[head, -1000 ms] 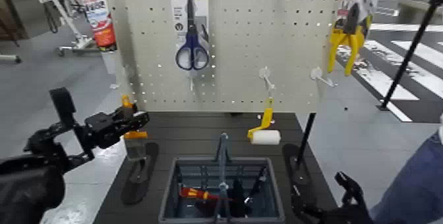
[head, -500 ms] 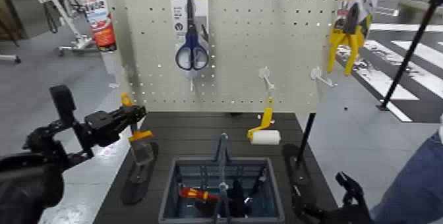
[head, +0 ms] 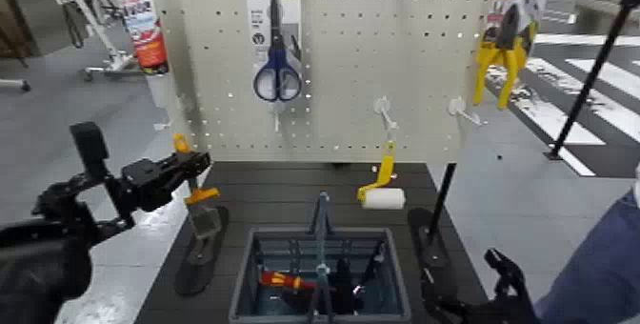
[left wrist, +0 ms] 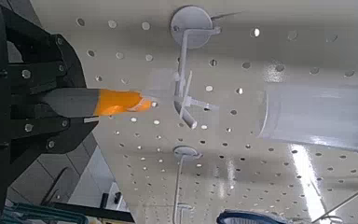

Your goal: Put the yellow paint brush into the crate.

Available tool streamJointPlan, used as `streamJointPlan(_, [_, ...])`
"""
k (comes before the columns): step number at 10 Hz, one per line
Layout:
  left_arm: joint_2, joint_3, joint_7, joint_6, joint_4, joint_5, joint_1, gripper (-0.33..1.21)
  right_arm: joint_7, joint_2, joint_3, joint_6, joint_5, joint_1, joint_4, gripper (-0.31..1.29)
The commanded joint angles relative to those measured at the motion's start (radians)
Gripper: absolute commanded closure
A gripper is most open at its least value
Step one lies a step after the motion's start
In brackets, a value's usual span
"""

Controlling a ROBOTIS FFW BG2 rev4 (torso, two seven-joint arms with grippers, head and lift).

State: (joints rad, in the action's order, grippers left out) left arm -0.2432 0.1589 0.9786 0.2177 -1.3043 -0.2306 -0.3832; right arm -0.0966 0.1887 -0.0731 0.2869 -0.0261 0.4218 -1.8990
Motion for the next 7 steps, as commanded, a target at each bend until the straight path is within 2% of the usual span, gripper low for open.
streamJointPlan(1, [0.009, 0.008, -0.001, 0.008, -0.038, -0.004, 0.017, 1.10, -0.002, 0.000, 0.004, 0.000, 0.000, 0.003, -0.002, 0.16])
streamJointPlan(5, [0.035, 0.044, 0.000, 0.089, -0.227, -0.018, 0.090, 1.10, -0.003, 0.000, 0.013, 0.002, 0.000, 0.012, -0.006, 0.16])
streamJointPlan(7, [0.047, 0.037, 0.000, 0.115, -0.276, -0.038, 0.112, 1.10, -0.003, 0.002, 0.015, 0.003, 0.000, 0.012, -0.008, 0.16])
